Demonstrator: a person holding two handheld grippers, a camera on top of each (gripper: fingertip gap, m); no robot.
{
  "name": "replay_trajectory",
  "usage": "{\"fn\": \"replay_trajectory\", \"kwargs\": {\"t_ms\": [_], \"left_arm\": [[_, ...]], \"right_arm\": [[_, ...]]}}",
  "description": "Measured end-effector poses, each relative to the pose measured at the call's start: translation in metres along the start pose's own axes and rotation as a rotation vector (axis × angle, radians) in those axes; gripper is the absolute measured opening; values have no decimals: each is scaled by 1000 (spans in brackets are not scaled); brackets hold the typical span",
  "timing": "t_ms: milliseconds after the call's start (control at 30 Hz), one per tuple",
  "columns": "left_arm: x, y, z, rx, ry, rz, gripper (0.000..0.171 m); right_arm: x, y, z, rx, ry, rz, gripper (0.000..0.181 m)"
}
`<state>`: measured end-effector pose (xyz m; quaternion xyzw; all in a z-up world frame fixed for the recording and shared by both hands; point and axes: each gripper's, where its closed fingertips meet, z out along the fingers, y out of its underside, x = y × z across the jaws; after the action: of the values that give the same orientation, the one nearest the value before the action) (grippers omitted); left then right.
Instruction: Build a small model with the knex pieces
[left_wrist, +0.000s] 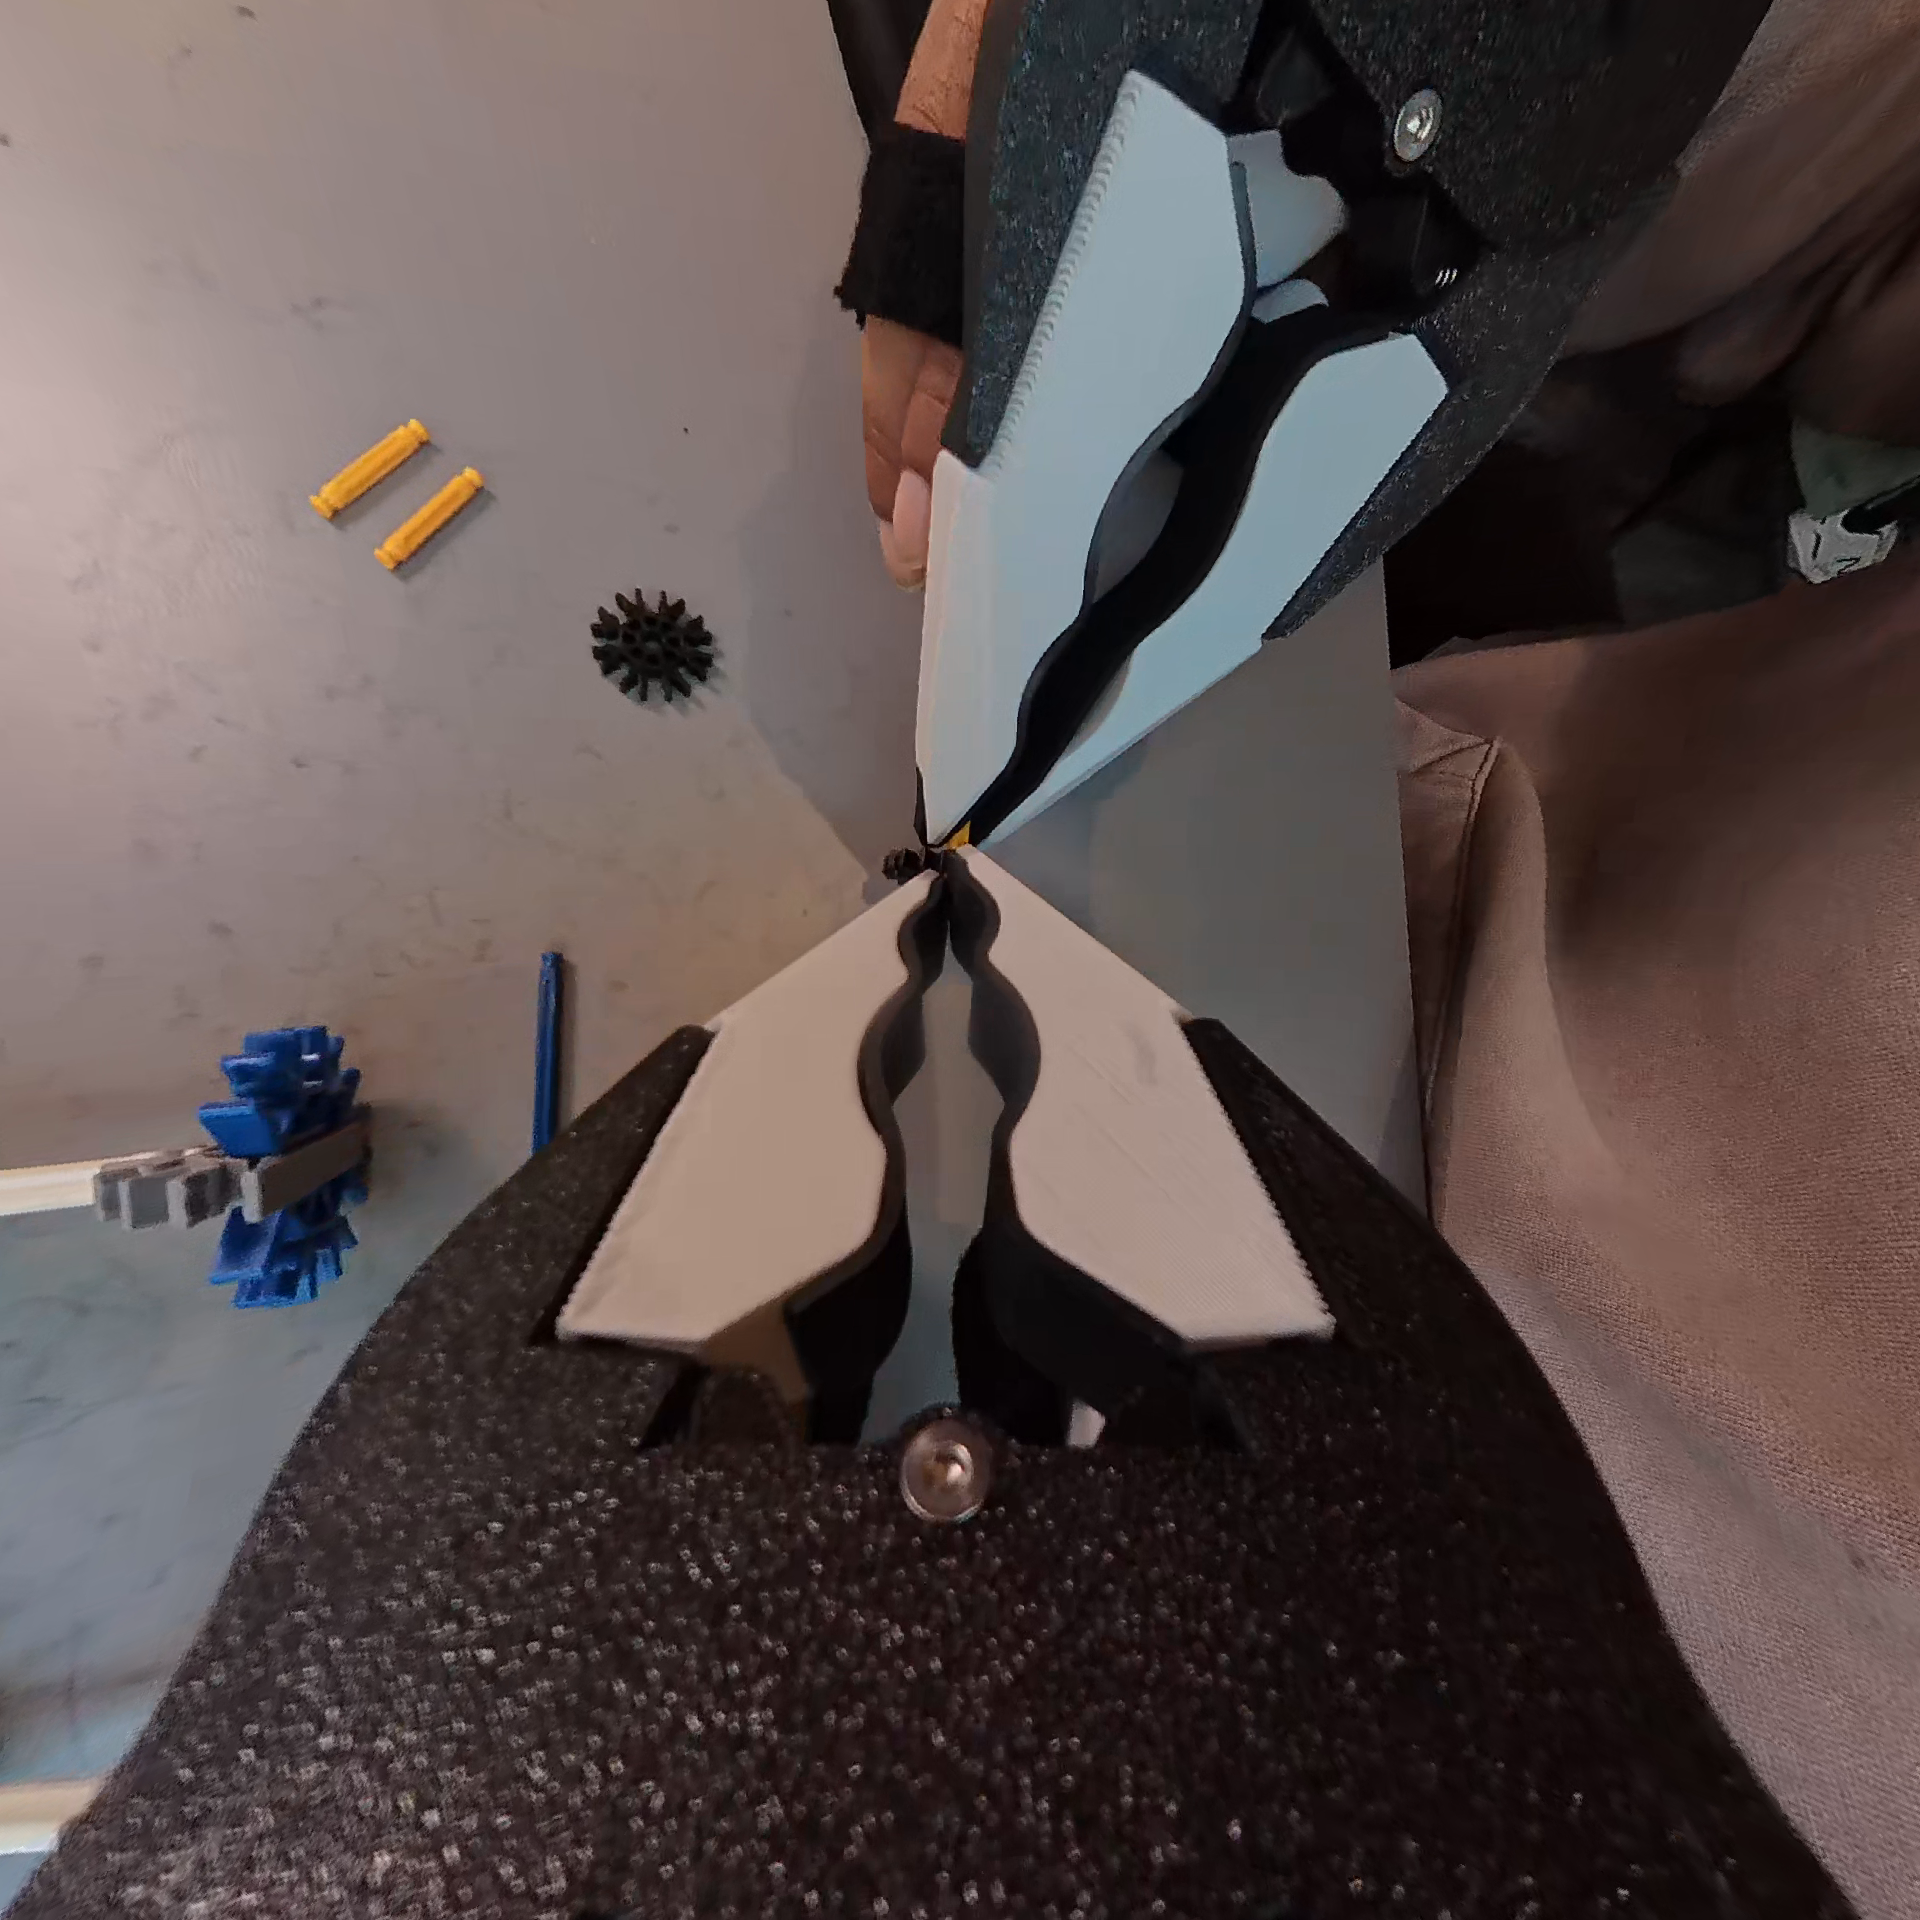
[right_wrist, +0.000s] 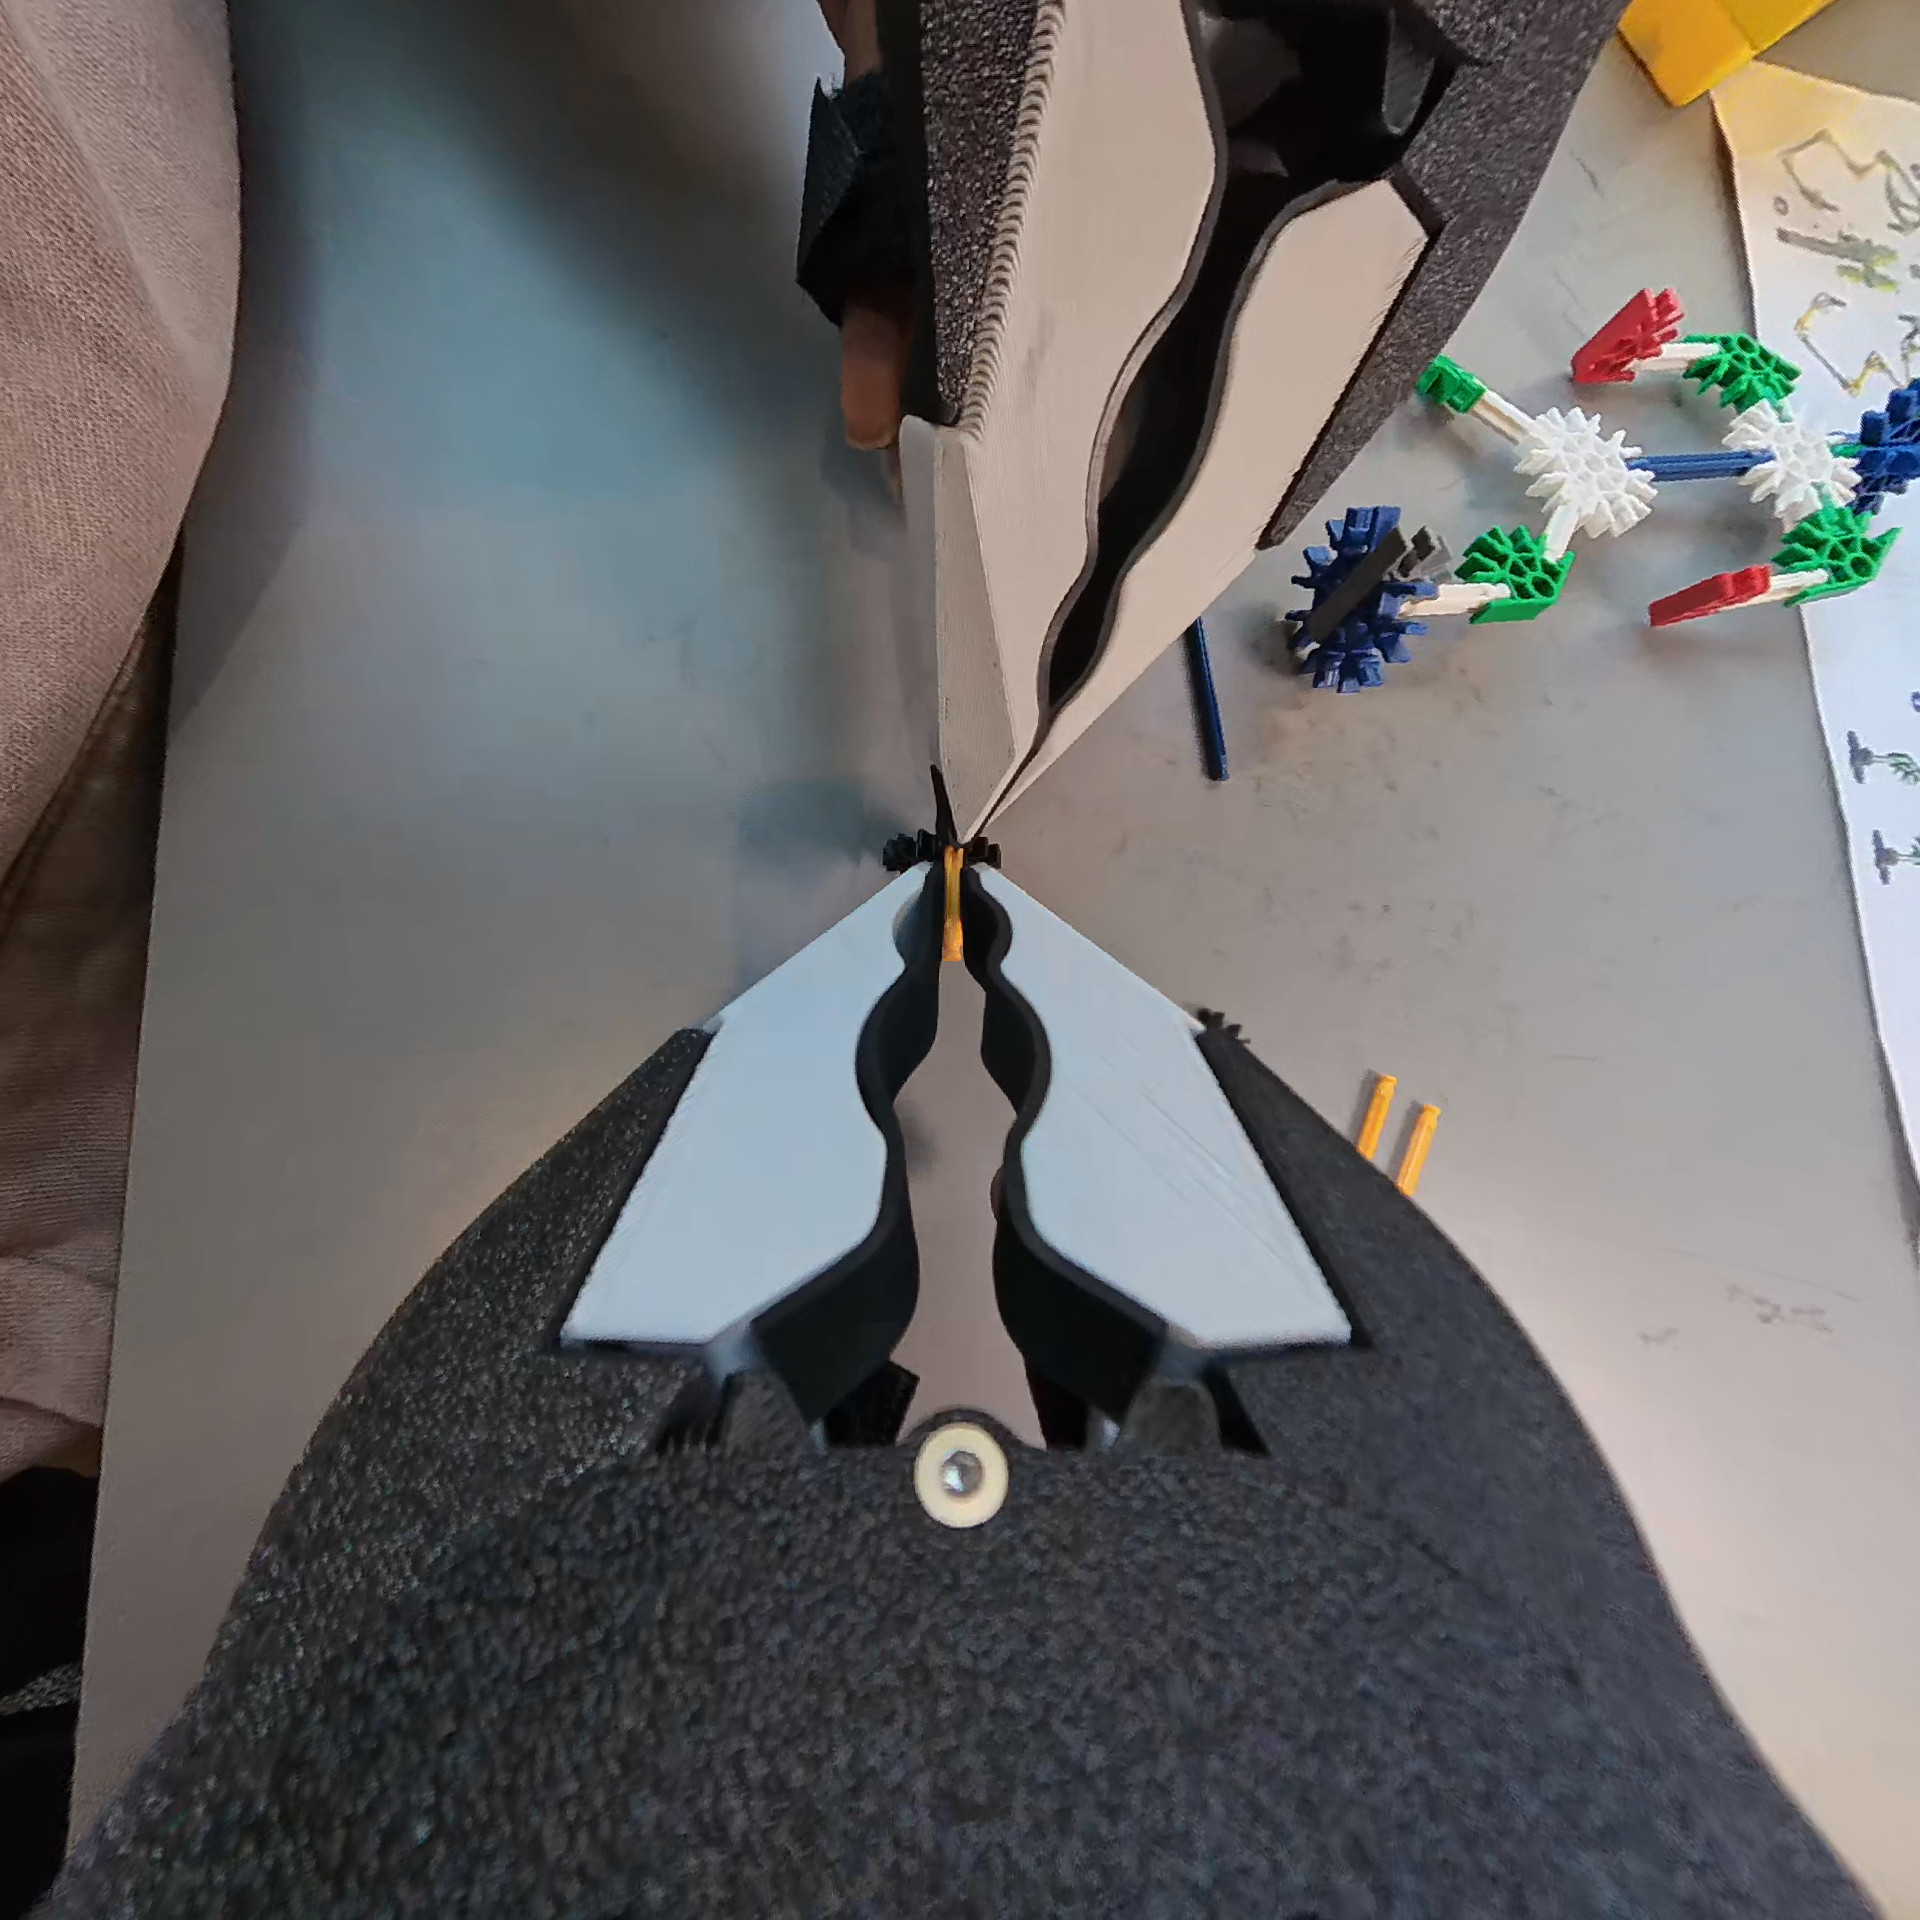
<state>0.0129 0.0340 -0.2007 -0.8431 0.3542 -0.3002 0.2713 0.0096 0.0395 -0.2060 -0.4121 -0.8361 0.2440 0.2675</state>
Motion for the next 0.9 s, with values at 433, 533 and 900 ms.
{"fn": "replay_trajectory", "kwargs": {"t_ms": [433,533,900], "left_arm": [[-6,1,-16,55,61,-54,23],[-2,3,-8,56,53,-11,33],[-7,8,13,-1,-53,129,26]], "right_arm": [[2,-1,2,43,10,56,1],[2,-1,2,46,7,56,2],[1,0,6,40,3,49,2]]}}
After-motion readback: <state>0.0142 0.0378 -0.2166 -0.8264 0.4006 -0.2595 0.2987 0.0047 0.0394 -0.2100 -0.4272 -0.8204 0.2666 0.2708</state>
